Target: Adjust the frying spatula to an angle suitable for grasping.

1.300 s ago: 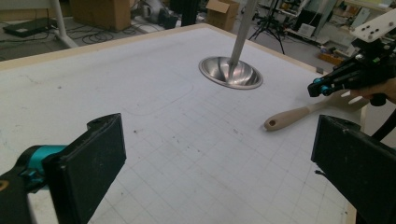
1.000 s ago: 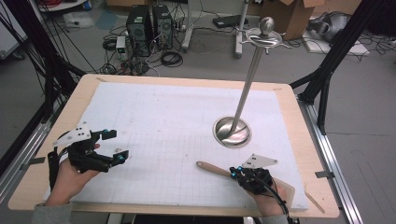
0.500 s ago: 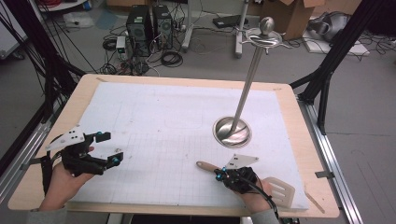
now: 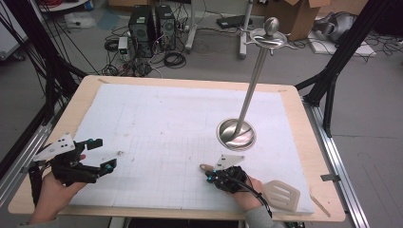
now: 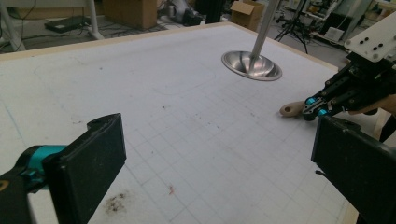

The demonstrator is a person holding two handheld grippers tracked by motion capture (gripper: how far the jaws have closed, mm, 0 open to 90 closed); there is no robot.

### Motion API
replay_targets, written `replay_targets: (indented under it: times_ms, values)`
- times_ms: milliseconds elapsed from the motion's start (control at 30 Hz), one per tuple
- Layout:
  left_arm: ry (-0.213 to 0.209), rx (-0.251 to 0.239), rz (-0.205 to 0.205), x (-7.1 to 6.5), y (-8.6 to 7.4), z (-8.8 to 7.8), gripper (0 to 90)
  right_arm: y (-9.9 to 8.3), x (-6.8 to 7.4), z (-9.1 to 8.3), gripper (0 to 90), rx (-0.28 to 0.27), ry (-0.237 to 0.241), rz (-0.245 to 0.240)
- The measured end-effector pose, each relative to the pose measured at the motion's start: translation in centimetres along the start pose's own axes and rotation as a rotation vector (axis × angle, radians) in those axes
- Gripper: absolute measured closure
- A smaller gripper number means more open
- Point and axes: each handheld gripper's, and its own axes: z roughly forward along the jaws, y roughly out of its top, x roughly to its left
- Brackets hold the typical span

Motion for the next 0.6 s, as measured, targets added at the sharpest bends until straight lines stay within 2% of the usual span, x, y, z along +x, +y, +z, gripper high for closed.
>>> replay_targets:
  times_ms: [167, 300, 433, 600]
  values:
    - [0.019, -0.004, -0.008, 0.1, -0.3, -0.8, 3.6, 0.4, -0.1, 0.8, 90.0, 0.006, -0.011, -0.018]
    - [0.026, -0.004, -0.011, 0.1, -0.5, -1.1, 3.5, 0.5, -0.5, 1.0, 90.0, 0.002, -0.022, 0.000]
    - [0.030, -0.004, -0.009, 0.1, -0.5, -1.3, 3.6, 0.6, -0.6, 1.1, 90.0, 0.003, -0.048, -0.017]
    - [0.034, -0.002, -0.010, 0.0, -0.6, -1.5, 3.6, 0.8, -0.9, 1.3, 90.0, 0.003, -0.078, -0.010]
